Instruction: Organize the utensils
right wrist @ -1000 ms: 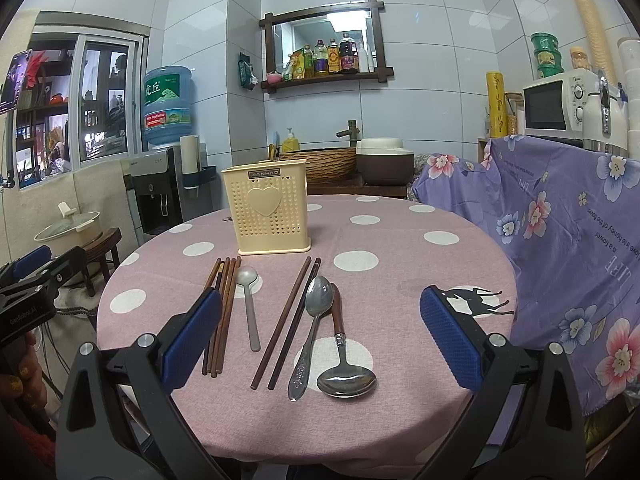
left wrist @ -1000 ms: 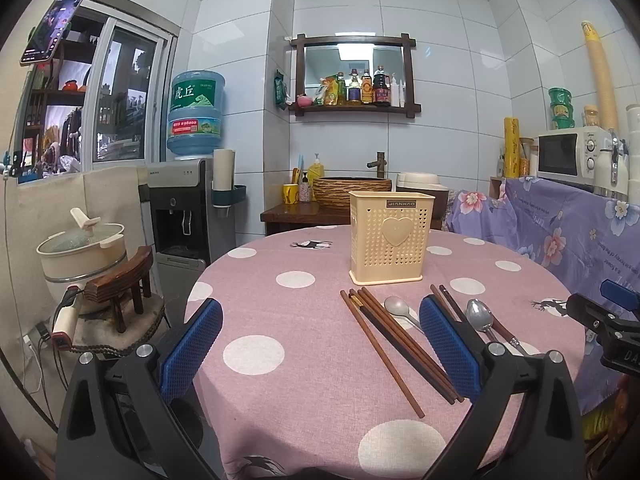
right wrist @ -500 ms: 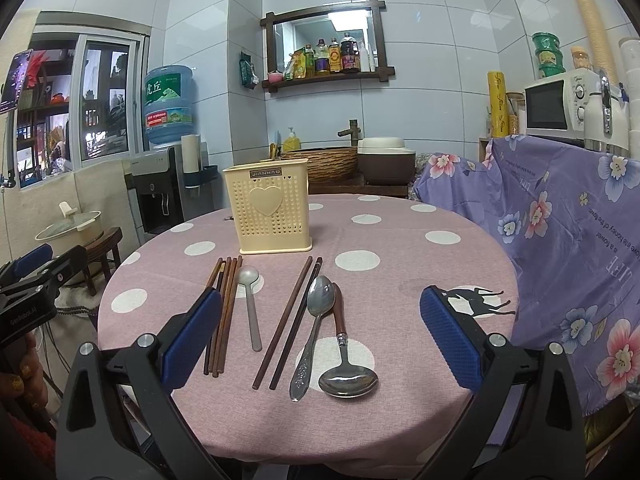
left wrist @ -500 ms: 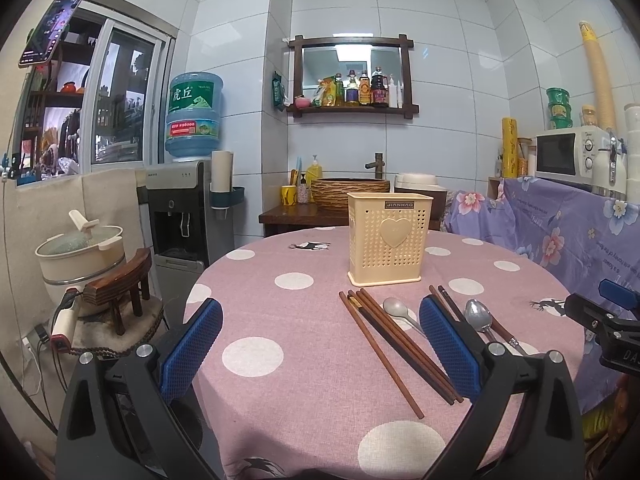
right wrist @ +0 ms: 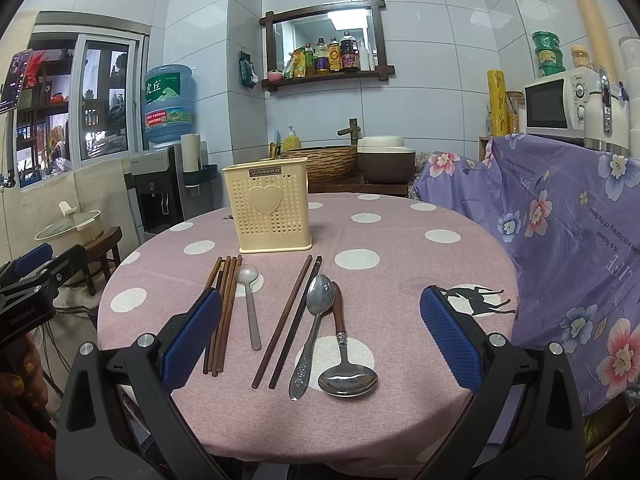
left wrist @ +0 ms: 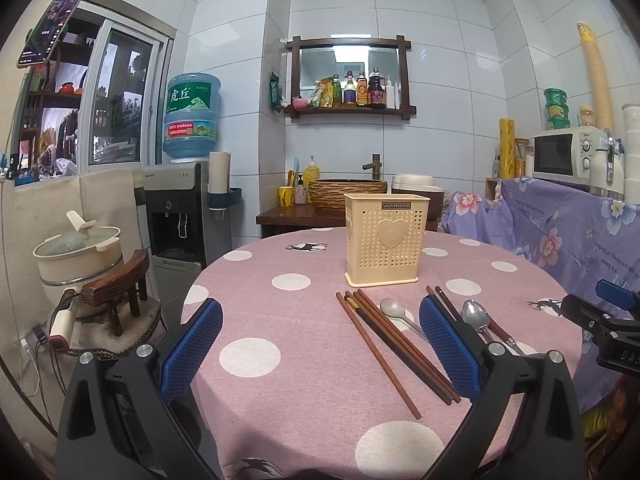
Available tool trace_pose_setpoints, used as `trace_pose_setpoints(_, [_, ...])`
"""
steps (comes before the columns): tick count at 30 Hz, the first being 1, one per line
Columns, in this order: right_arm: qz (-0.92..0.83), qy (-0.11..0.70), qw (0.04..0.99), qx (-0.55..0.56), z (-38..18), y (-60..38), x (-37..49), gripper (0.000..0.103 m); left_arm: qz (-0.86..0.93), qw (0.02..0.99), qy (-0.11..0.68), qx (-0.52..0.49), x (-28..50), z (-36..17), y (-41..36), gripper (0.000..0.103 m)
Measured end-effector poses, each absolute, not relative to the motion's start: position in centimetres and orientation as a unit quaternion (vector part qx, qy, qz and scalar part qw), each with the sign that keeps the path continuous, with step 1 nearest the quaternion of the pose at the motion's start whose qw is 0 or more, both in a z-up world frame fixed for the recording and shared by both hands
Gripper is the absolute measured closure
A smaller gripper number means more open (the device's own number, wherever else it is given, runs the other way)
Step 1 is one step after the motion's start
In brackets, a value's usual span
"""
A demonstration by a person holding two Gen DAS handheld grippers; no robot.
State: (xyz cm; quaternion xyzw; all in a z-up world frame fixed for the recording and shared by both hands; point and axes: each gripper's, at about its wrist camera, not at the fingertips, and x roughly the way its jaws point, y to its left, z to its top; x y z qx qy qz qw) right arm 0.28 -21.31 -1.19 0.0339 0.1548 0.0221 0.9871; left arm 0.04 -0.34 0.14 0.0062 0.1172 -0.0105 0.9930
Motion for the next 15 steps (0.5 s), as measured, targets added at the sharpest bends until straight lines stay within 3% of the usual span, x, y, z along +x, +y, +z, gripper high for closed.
trace_pose_setpoints(15, [0.022, 0.155, 0.987, 0.034, -0.96, -21.42, 0.29, 0.005, -0.011, 0.993, 0.118, 0.006, 0.01, 0.07, -0.36, 0.005])
